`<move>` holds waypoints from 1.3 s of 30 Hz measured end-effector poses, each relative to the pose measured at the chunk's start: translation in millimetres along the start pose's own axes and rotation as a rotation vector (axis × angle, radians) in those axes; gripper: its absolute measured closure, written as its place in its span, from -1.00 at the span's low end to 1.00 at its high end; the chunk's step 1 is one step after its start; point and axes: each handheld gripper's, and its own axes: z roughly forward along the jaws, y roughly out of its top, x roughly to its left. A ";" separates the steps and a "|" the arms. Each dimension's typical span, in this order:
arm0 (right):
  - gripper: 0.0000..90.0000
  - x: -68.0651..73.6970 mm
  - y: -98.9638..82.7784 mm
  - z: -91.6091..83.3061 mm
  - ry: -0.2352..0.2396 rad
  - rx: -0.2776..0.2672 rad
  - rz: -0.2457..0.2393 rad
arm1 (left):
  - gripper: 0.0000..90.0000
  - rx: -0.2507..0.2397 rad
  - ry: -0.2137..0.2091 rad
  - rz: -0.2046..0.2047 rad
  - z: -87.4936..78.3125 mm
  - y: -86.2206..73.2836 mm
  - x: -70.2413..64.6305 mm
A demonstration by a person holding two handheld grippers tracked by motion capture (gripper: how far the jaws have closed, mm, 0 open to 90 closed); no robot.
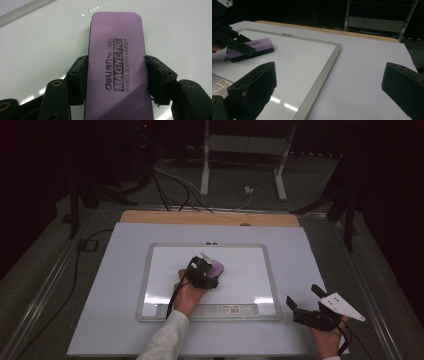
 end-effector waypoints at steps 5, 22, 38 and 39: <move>-1.00 -0.2 0.0 -0.6 -0.001 0.000 0.001 | -0.07 0.001 0.026 -0.039 -3.3 -4.5 13.7; -1.00 -0.6 0.0 0.0 -0.003 0.000 0.002 | -0.07 -0.043 0.075 -0.166 -18.3 -19.5 50.6; -0.99 -0.8 0.0 -0.7 -0.005 -0.001 0.002 | -0.07 -0.060 0.117 -0.236 -37.5 -35.7 68.9; -1.00 -0.8 -0.2 -0.7 -0.005 0.000 0.004 | -0.07 -0.057 0.121 -0.241 -39.0 -38.2 69.4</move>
